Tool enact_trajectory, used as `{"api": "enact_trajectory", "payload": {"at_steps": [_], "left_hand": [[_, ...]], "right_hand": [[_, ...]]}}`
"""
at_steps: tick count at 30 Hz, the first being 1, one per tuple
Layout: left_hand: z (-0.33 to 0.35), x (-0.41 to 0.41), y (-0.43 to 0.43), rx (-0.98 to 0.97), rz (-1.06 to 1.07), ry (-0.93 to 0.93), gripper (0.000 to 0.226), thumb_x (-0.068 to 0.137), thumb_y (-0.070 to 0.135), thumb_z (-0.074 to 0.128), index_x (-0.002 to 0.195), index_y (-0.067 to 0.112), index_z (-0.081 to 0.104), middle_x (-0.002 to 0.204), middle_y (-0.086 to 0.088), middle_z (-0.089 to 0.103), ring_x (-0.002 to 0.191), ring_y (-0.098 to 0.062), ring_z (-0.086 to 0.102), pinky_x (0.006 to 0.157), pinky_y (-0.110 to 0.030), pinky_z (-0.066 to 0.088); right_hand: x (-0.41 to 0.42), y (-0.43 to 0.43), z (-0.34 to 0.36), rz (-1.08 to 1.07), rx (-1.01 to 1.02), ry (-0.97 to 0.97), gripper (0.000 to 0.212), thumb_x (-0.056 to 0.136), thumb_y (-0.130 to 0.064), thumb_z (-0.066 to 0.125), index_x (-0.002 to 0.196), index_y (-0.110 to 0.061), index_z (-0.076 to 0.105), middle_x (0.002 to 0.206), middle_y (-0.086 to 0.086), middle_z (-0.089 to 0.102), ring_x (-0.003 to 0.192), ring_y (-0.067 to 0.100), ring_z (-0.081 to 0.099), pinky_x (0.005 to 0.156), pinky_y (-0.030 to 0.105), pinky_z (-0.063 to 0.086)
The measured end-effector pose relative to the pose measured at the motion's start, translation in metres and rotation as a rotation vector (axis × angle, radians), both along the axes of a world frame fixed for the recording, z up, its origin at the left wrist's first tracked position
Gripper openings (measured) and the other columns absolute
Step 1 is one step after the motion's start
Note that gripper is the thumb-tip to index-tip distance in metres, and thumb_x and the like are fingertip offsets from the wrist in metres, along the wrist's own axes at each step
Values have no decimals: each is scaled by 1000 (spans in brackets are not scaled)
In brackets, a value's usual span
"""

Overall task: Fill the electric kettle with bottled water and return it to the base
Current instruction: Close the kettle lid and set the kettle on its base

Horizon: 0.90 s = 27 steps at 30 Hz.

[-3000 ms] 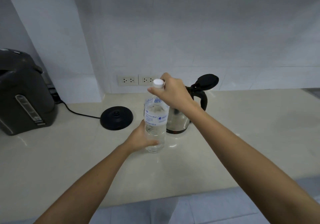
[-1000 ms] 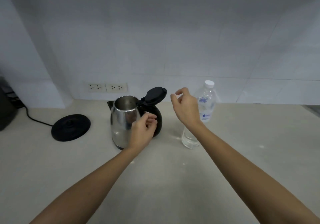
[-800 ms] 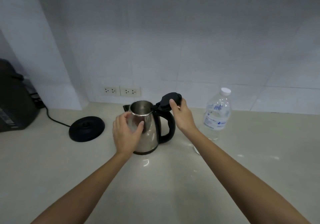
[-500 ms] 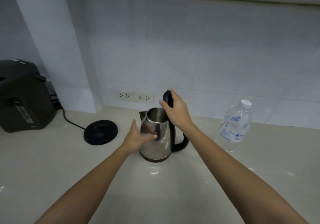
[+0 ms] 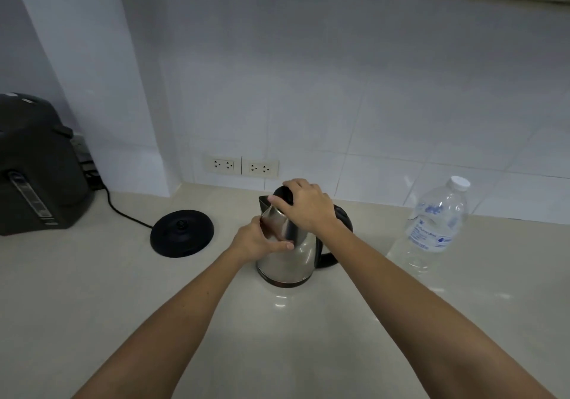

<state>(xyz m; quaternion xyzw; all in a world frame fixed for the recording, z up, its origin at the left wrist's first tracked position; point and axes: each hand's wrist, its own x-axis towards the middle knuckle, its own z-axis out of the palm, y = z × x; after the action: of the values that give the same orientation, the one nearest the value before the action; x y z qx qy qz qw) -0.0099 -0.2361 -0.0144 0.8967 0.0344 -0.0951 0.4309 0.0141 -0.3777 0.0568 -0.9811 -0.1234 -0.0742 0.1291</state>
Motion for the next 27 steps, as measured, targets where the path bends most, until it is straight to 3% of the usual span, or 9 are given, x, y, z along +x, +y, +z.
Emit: {"api": "enact_trajectory", "payload": {"at_steps": [5, 10, 16, 27], "left_hand": [[-5, 0, -1, 10, 19, -42, 104, 55, 59, 84, 138, 14, 40, 136, -3, 55, 121, -21, 54, 95, -30, 47], [-8, 1, 1, 14, 12, -47, 105, 54, 60, 84, 137, 14, 39, 134, -4, 55, 120, -22, 55, 97, -34, 50], [-13, 1, 1, -10, 31, -66, 106, 51, 62, 84, 136, 15, 40, 132, -2, 56, 119, -22, 55, 98, -36, 51], [-17, 2, 5, -29, 28, -74, 107, 49, 64, 84, 134, 16, 40, 128, -2, 59, 116, -22, 58, 96, -37, 52]], "right_hand": [[3, 4, 3, -226, 72, 44, 60, 94, -59, 31, 132, -16, 49, 119, 11, 63, 107, 31, 59, 91, 44, 46], [9, 6, 3, -248, 86, 19, 42, 96, -41, 35, 114, -11, 58, 101, 12, 67, 81, 27, 53, 70, 33, 39], [17, 7, 3, -289, 170, 15, 39, 93, -36, 37, 113, -17, 64, 100, 10, 70, 92, 31, 62, 72, 33, 40], [16, 16, 5, -319, 89, 1, 39, 96, -29, 33, 122, -20, 61, 106, 10, 70, 97, 33, 62, 74, 33, 42]]}}
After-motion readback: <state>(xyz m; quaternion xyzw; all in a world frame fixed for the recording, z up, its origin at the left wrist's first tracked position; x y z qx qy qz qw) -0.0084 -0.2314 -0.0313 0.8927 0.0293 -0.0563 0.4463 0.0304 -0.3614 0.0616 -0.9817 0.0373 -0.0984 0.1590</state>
